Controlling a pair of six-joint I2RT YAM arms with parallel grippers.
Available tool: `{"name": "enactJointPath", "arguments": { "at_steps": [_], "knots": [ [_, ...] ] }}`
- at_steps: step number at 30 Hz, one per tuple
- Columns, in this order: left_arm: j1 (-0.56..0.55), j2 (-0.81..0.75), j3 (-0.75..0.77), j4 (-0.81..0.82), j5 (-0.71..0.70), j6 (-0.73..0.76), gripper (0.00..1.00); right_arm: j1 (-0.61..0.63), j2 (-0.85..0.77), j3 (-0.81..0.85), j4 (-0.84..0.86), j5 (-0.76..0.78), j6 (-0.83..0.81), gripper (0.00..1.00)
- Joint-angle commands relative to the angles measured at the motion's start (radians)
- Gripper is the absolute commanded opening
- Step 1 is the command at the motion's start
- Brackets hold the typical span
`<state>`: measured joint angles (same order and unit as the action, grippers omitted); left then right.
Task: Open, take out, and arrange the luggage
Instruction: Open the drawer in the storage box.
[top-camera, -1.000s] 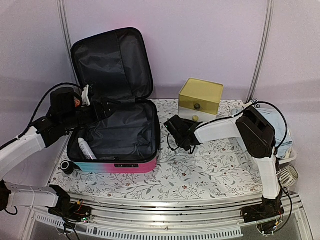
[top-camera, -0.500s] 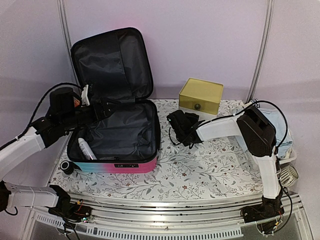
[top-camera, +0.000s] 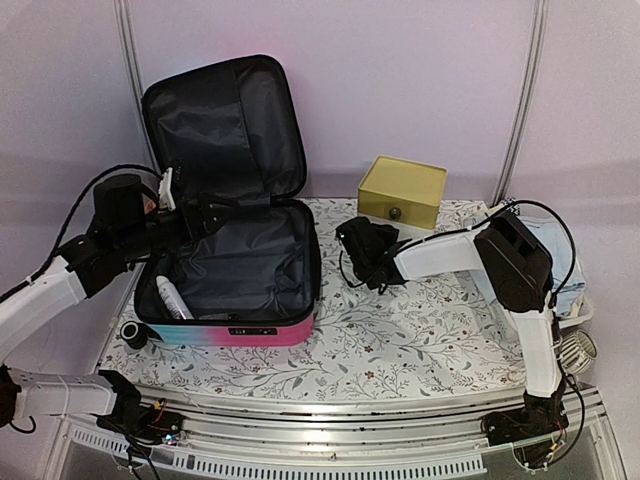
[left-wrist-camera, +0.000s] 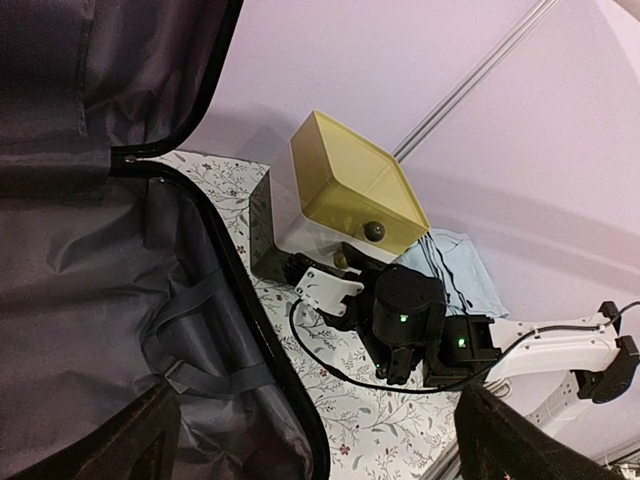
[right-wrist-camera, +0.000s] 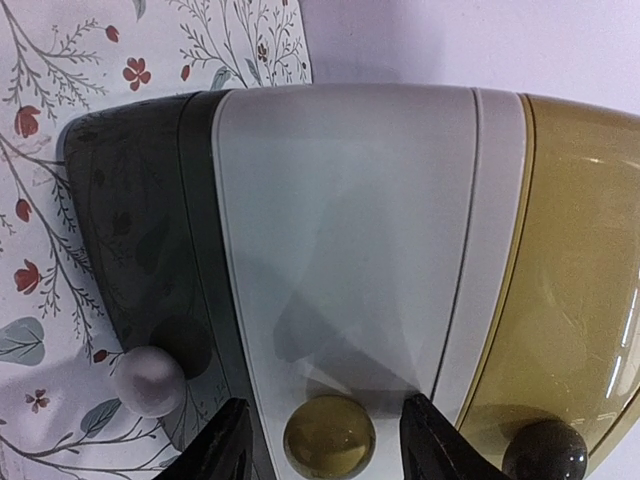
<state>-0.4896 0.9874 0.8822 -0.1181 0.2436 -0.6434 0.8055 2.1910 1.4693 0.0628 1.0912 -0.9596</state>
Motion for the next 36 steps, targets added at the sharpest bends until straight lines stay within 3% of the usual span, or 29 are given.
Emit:
{"name": "enactJointPath", "arguments": {
  "at_steps": [1, 23, 36],
  "knots": [
    [0.006, -0.015, 0.017, -0.009, 0.002, 0.01, 0.98, -0.017, 0.005, -0.004, 0.042, 0.028, -0.011, 0.51],
    [0.006, -0.025, 0.016, -0.019, -0.012, 0.016, 0.98, -0.004, -0.019, -0.037, 0.103, 0.037, -0.036, 0.26],
    [0.006, -0.02, 0.014, -0.018, -0.011, 0.016, 0.98, 0.082, -0.052, -0.068, 0.099, 0.05, -0.021, 0.25]
  ]
}}
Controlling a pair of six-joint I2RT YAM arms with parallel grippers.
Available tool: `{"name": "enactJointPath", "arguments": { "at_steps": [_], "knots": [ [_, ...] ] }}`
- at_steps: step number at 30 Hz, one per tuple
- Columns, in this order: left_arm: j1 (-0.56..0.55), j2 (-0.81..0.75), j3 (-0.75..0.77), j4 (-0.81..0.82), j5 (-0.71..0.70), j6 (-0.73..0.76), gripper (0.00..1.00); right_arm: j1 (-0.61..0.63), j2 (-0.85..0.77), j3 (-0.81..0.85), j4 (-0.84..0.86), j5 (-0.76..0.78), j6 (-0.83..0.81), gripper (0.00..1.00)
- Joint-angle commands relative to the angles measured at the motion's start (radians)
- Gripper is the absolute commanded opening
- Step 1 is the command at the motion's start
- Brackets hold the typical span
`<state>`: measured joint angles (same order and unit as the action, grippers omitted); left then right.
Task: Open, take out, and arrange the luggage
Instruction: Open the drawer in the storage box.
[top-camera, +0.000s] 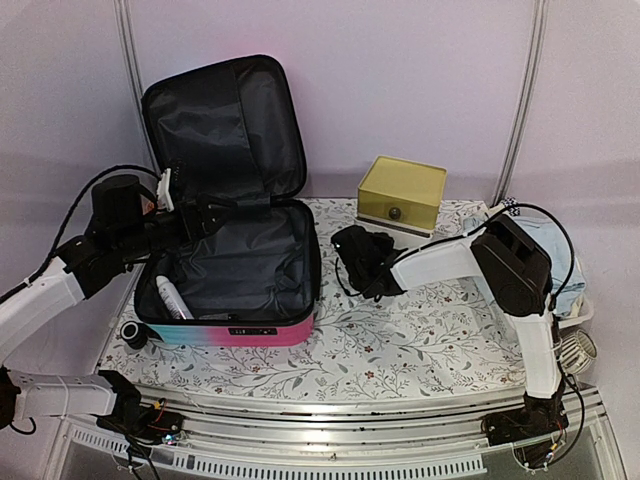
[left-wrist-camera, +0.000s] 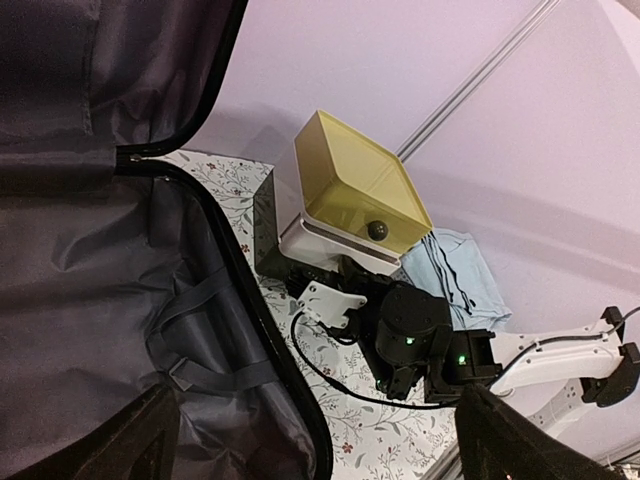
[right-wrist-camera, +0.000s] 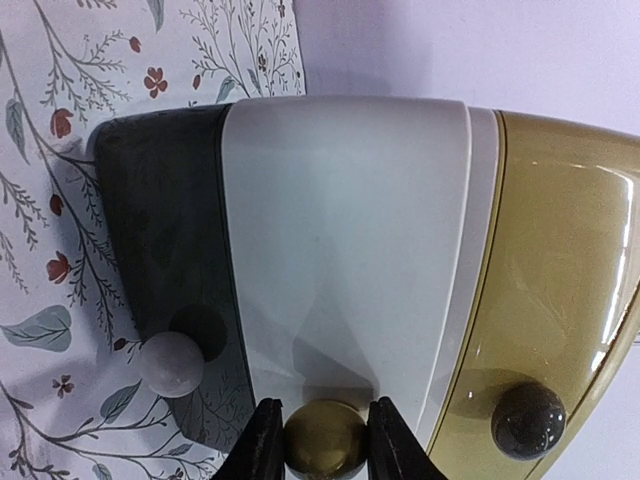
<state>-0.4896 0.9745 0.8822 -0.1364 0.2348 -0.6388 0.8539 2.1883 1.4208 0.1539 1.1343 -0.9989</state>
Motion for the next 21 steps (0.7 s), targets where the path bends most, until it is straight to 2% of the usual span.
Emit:
{"name": "enactJointPath", "arguments": {
  "at_steps": [1, 10, 21],
  "knots": [
    [0.006, -0.007, 0.014, 0.001, -0.001, 0.01, 0.98, 0.035, -0.052, -0.022, 0.004, 0.009, 0.021, 0.25],
    [0.006, -0.007, 0.014, 0.004, -0.002, 0.007, 0.98, 0.084, -0.079, -0.024, -0.075, 0.012, 0.077, 0.25],
    [0.006, -0.011, 0.014, -0.003, -0.004, 0.008, 0.98, 0.159, -0.102, 0.004, -0.26, 0.016, 0.246, 0.25]
  ]
}}
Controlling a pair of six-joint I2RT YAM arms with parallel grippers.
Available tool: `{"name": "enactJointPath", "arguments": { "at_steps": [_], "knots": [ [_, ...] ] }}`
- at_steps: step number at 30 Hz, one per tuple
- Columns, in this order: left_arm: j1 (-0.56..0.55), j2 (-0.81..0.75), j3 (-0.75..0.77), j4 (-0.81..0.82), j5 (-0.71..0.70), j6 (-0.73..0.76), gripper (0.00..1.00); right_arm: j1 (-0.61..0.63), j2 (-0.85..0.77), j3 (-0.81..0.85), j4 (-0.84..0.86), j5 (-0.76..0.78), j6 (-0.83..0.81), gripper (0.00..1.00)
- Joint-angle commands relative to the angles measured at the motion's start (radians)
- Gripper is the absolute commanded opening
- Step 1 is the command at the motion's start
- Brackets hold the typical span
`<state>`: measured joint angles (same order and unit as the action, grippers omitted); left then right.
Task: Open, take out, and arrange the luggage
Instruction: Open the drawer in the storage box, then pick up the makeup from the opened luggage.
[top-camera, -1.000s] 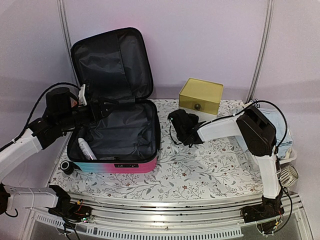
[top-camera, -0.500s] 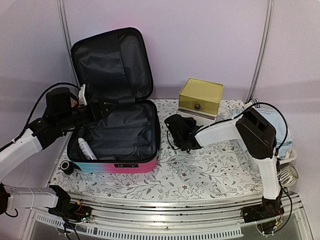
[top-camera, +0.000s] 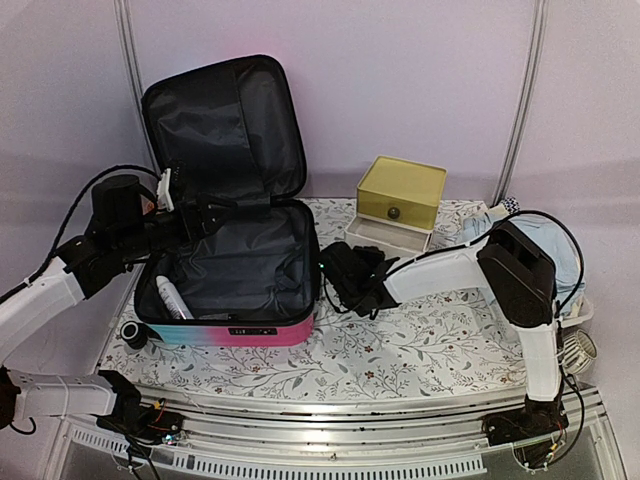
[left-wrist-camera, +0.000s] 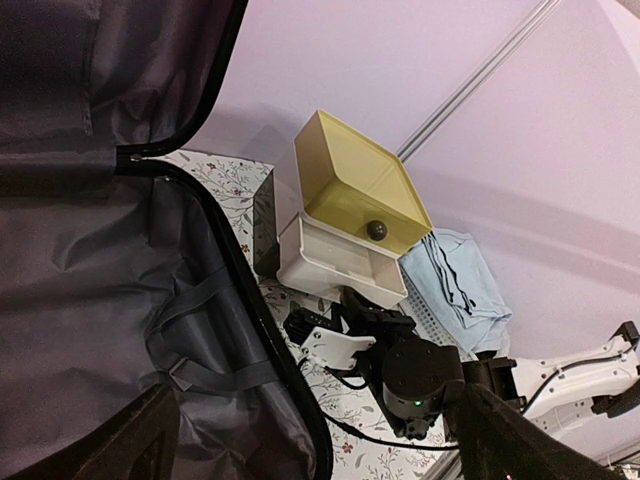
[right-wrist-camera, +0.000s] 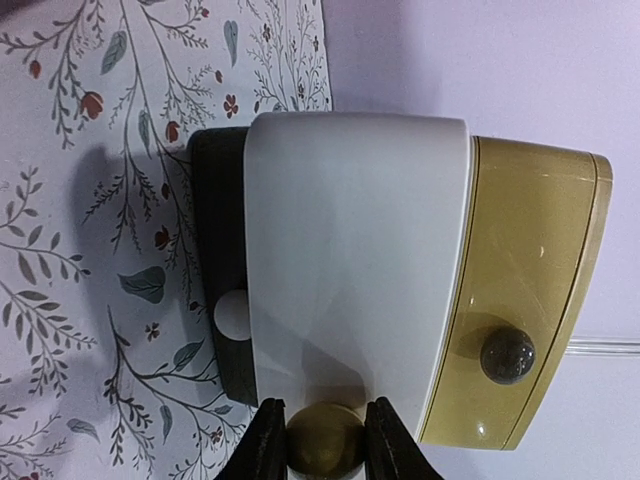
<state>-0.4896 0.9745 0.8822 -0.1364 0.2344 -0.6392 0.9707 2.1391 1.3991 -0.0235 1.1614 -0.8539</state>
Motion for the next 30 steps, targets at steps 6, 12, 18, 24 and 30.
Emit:
{"name": "enactJointPath", "arguments": {
  "at_steps": [6, 12, 18, 24, 30],
  "knots": [
    [0.007, -0.014, 0.011, -0.006, -0.007, 0.009, 0.98, 0.063, -0.054, 0.032, -0.17, -0.011, 0.169, 0.26],
    [0.006, -0.012, 0.008, -0.007, -0.012, 0.013, 0.98, 0.077, -0.076, 0.031, -0.217, -0.026, 0.225, 0.32],
    [0.008, -0.008, 0.01, -0.031, -0.032, 0.019, 0.98, 0.077, -0.1, 0.03, -0.24, -0.046, 0.248, 0.64],
    [0.007, -0.007, 0.053, -0.155, -0.12, 0.041, 0.98, 0.111, -0.198, 0.078, -0.37, -0.217, 0.38, 0.66],
    [0.008, -0.02, 0.103, -0.434, -0.27, -0.039, 0.98, 0.135, -0.368, 0.092, -0.4, -0.527, 0.494, 0.74]
  ]
}}
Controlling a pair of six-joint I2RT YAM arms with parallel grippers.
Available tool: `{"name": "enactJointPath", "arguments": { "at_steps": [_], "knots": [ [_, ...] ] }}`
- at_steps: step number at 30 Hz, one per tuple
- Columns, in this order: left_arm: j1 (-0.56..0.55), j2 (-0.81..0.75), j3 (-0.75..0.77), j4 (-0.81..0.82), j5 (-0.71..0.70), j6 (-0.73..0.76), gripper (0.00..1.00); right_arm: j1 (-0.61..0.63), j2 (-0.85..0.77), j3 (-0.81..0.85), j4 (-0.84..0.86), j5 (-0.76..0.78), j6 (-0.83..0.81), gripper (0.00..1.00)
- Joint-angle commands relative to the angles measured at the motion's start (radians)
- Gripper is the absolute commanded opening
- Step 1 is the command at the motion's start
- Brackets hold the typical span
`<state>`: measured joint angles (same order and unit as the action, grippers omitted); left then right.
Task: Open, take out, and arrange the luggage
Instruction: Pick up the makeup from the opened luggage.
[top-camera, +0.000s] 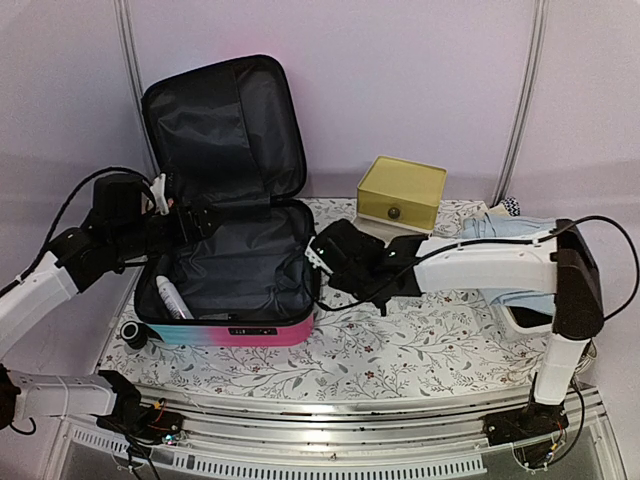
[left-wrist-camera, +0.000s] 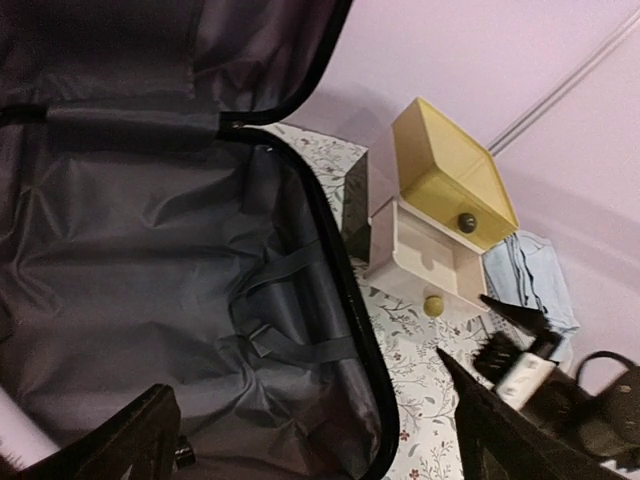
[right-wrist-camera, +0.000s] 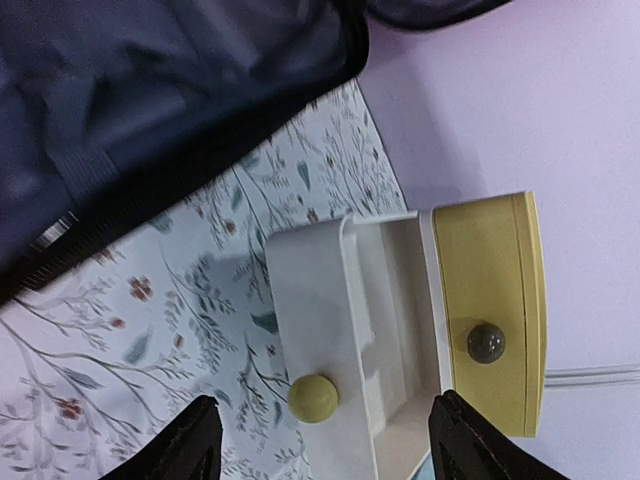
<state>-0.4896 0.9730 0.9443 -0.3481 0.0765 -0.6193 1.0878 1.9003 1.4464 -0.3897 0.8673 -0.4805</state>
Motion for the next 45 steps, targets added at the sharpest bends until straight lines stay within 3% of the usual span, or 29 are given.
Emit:
{"name": "enactJointPath", "arguments": {
  "at_steps": [1, 6, 9, 15, 22, 31, 45],
  "knots": [
    [0.007, -0.022, 0.045, -0.278, -0.12, -0.099, 0.98, 0.017, -0.151, 0.043, -0.03, -0.28, 0.147, 0.74],
    [0.006, -0.048, 0.0, -0.436, -0.132, -0.251, 0.98, 0.008, -0.257, -0.005, 0.049, -0.467, 0.22, 0.79],
    [0.006, -0.068, -0.047, -0.484, -0.234, -0.322, 0.98, -0.009, -0.296, -0.027, 0.085, -0.555, 0.274, 0.8],
    [0.008, -0.021, -0.085, -0.537, -0.359, -0.439, 0.98, -0.028, -0.34, -0.088, 0.132, -0.596, 0.346, 0.81],
    [0.009, 0.043, -0.102, -0.536, -0.414, -0.477, 0.9, -0.035, -0.389, -0.172, 0.167, -0.59, 0.398, 0.81],
    [0.037, 0.09, -0.155, -0.469, -0.436, -0.497, 0.88, -0.04, -0.407, -0.194, 0.18, -0.599, 0.41, 0.81],
    [0.208, 0.378, -0.159, -0.225, -0.528, -0.339, 0.76, -0.04, -0.419, -0.215, 0.181, -0.612, 0.421, 0.8]
  ]
}}
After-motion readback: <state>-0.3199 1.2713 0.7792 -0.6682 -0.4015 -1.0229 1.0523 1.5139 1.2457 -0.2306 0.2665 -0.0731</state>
